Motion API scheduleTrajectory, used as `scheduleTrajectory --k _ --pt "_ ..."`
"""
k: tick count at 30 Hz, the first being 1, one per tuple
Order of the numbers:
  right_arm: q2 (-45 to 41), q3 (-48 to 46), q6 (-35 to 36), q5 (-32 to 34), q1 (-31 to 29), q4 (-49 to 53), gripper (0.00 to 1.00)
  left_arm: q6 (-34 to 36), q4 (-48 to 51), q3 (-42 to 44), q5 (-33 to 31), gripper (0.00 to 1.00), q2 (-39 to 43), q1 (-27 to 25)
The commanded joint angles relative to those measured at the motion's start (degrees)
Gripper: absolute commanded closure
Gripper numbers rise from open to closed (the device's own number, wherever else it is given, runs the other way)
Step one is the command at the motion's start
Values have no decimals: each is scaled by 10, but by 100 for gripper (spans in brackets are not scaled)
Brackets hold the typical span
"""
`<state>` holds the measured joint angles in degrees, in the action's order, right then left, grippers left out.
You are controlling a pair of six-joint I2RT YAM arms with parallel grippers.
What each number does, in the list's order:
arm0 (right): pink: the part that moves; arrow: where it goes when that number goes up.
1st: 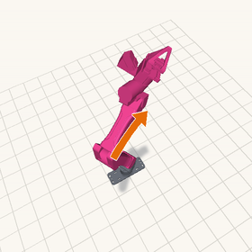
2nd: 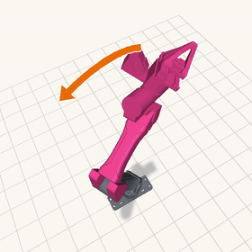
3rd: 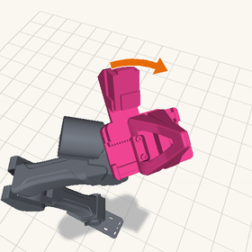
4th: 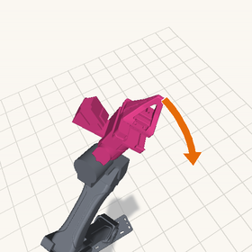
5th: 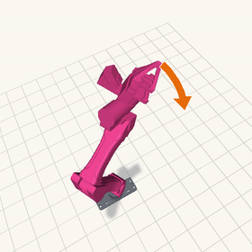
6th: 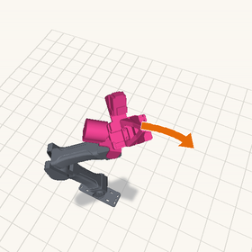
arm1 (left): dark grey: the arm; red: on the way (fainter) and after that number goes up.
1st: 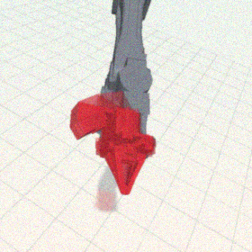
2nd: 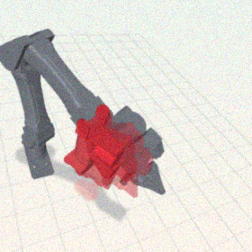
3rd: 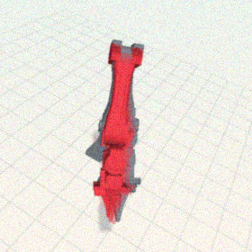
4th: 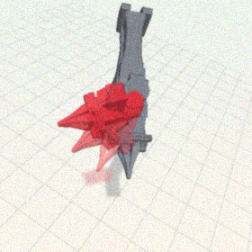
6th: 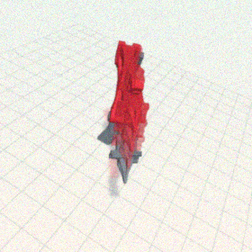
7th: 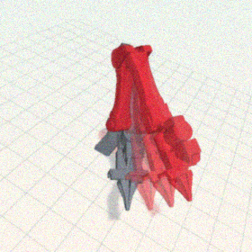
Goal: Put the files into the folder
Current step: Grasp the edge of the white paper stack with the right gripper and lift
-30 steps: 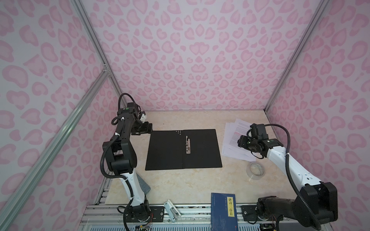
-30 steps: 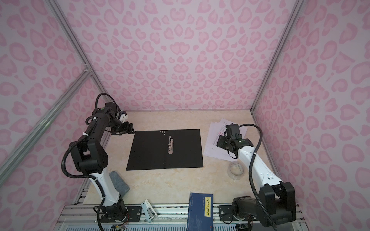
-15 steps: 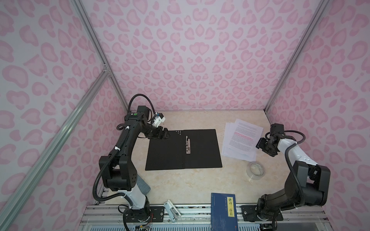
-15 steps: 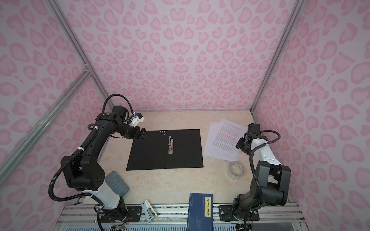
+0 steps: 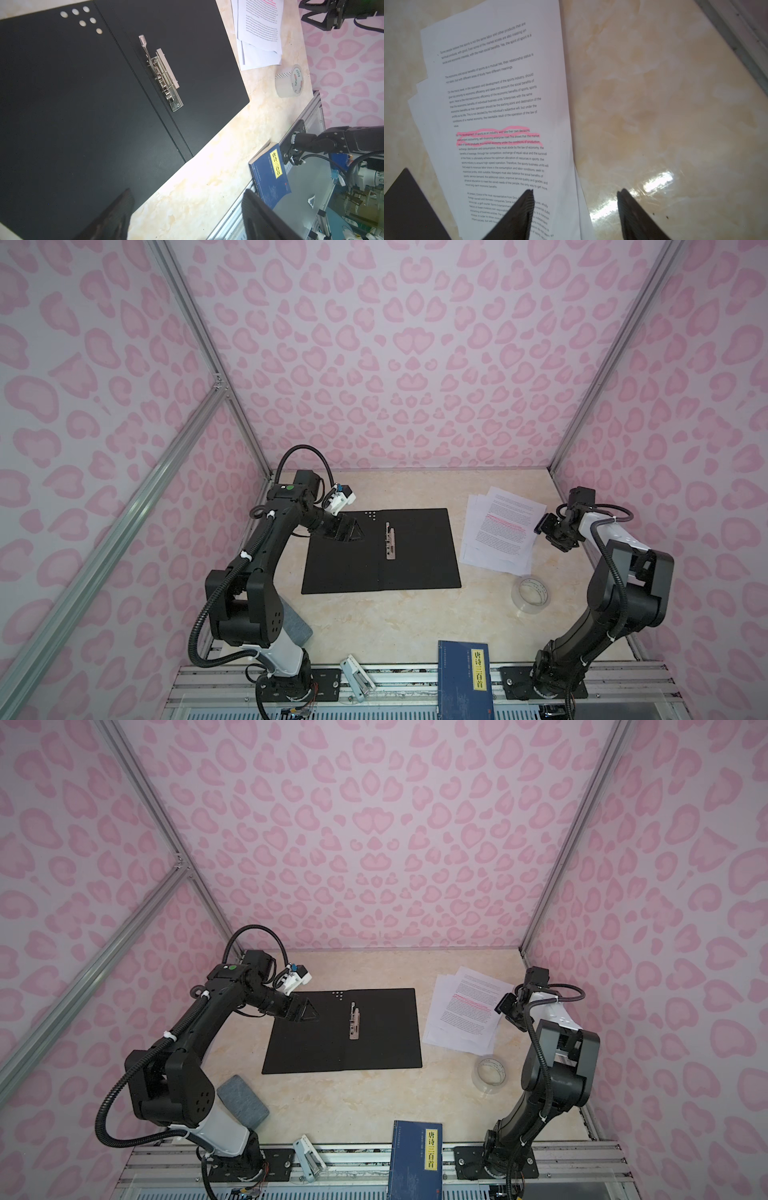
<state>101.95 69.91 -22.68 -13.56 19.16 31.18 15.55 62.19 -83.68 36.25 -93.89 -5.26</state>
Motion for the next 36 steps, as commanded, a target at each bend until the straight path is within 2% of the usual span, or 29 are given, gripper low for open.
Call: scheduleTrajectory --k 1,13,23,36 --pt "25 5 11 -3 5 -9 34 9 -15 7 20 16 -3 -1" --pt "98 22 23 -96 25 -57 35 4 -28 12 17 16 -7 -3" --pt "140 39 14 -134 34 -76 39 -2 -33 14 14 16 -13 -5" --pt "141 19 -5 -192 42 -105 56 -6 -34 16 16 17 -14 -6"
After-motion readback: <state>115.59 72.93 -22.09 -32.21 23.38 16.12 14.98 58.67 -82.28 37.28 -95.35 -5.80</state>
